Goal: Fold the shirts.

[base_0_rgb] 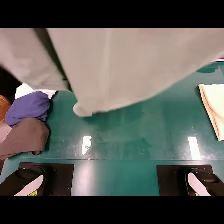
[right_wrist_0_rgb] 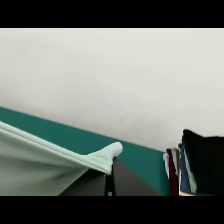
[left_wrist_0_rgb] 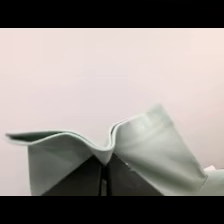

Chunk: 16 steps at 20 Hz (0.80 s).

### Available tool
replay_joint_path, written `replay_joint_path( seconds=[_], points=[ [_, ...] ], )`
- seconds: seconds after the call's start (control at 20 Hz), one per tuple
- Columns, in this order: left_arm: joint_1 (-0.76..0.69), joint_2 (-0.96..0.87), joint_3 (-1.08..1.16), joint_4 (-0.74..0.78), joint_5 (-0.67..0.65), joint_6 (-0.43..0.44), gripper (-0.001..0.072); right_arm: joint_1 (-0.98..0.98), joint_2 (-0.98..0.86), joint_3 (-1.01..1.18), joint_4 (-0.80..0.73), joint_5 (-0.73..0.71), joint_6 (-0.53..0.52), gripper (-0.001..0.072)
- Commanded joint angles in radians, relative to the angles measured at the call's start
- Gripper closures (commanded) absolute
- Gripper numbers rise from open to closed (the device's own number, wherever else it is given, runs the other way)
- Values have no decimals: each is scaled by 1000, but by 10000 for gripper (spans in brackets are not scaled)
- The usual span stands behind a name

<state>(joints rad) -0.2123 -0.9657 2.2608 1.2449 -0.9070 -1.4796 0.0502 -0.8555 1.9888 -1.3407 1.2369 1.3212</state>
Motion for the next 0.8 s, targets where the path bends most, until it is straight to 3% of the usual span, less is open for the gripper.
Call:
replay_joint_path(
  seconds=[0.0,0.2,0.35,0.5,0.75],
  points=[
    [1,-5,-55,83,79,30,680,0,-148,152,-52,239,61,698],
    [2,-57,-308,282,66,-60,680,0,-306,-19,-50,311,111,698],
    [1,-261,-334,252,-98,-58,680,0,-457,-147,-50,349,110,697],
    [1,-511,-334,210,-227,-57,679,0,-605,-261,-50,290,109,697],
    [1,-840,-334,204,-232,-31,678,0,-811,-302,-47,171,110,698]
  ],
)
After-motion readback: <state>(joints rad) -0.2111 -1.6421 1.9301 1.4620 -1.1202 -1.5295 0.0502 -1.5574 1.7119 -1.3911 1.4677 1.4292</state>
